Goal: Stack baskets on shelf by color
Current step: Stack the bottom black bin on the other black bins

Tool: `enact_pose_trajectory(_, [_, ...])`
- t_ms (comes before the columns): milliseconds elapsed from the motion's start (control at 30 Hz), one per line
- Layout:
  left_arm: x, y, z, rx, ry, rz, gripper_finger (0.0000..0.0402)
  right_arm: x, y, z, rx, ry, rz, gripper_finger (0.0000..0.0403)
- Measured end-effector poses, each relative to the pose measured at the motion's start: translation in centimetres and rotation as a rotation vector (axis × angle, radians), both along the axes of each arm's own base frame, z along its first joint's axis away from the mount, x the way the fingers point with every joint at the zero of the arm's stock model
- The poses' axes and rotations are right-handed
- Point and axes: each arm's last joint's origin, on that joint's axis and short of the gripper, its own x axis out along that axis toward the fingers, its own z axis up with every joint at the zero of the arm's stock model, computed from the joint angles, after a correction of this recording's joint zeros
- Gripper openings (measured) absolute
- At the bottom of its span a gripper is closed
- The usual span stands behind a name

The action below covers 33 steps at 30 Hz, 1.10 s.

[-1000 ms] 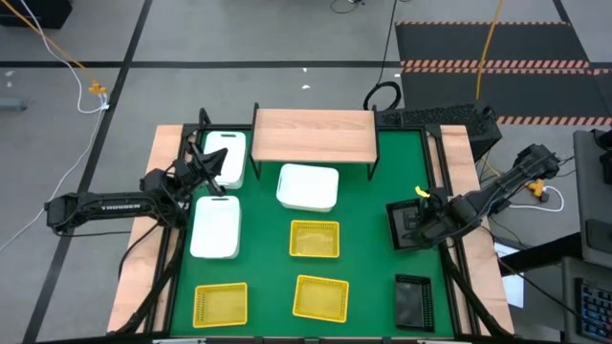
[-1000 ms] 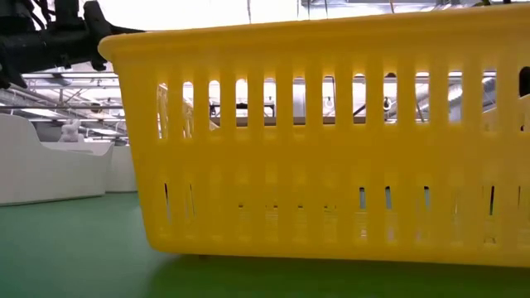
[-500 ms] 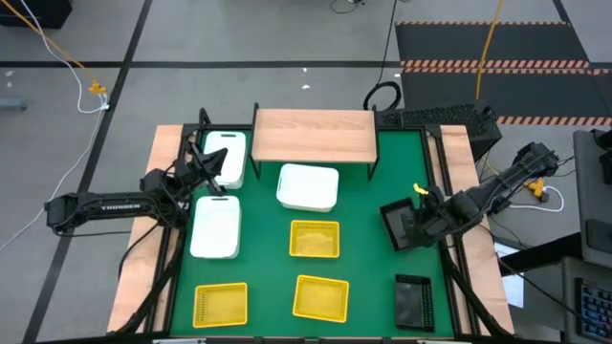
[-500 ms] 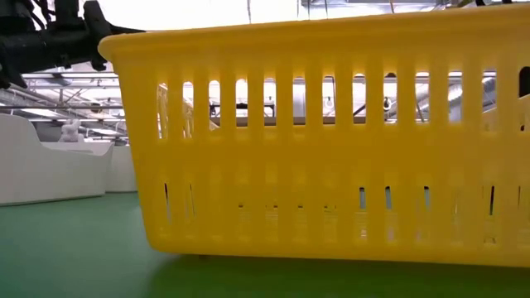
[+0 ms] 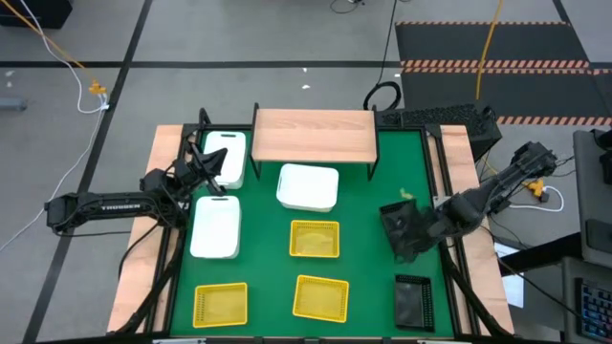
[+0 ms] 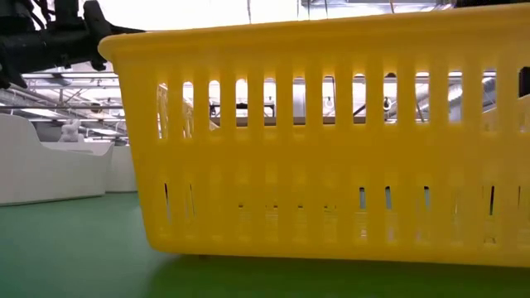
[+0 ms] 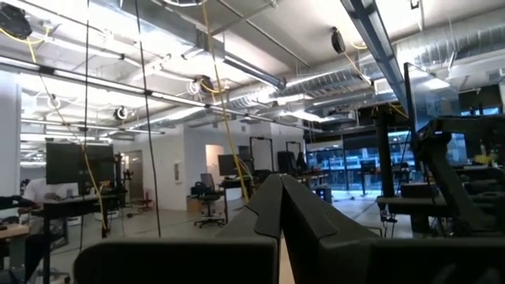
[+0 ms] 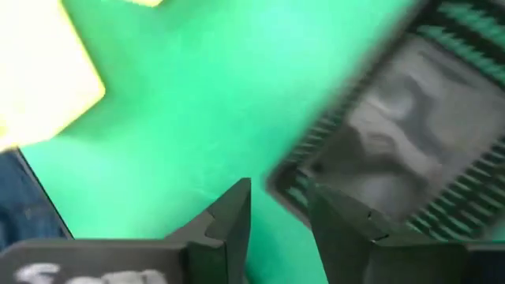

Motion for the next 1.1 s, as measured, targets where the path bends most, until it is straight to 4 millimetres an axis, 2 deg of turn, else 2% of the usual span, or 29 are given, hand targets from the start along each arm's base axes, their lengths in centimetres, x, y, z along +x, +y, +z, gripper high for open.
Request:
enact_pose_trajectory(133, [0.2, 0.1, -0.4, 0.015, 0.067, 0.031, 0.0005, 0.9, 2.2, -1.3, 0.086, 0.07, 0.114, 0.0097])
enact_pose_trajectory(367, [0.3, 0.2, -0.6, -0.014, 0.072, 0.042, 0.0005, 0.4, 4.7, -3.1, 0.114, 0.224, 0.126, 0.0075])
enact_pose_trajectory(633, [0.2, 0.3, -0.5, -0.015, 0.065, 0.082, 0.0005, 0.0, 5.7, -3.0, 0.156, 0.209, 0.147, 0.0066])
enact_pose_trajectory(733, [0.2, 0.3, -0.5, -0.017, 0.065, 0.087, 0.0005, -0.4, 5.8, -3.0, 0.111, 0.196, 0.198, 0.0065])
enact_pose_trajectory(867, [0.2, 0.3, -0.5, -0.017, 0.064, 0.087, 0.0005, -0.6, 5.7, -3.5, 0.079, 0.235, 0.196, 0.0066])
enact_pose_trajectory(1100, [0.1, 0.3, -0.5, -0.018, 0.063, 0.087, 0.0005, -0.5, 5.9, -5.1, 0.121, 0.19, 0.203, 0.0075])
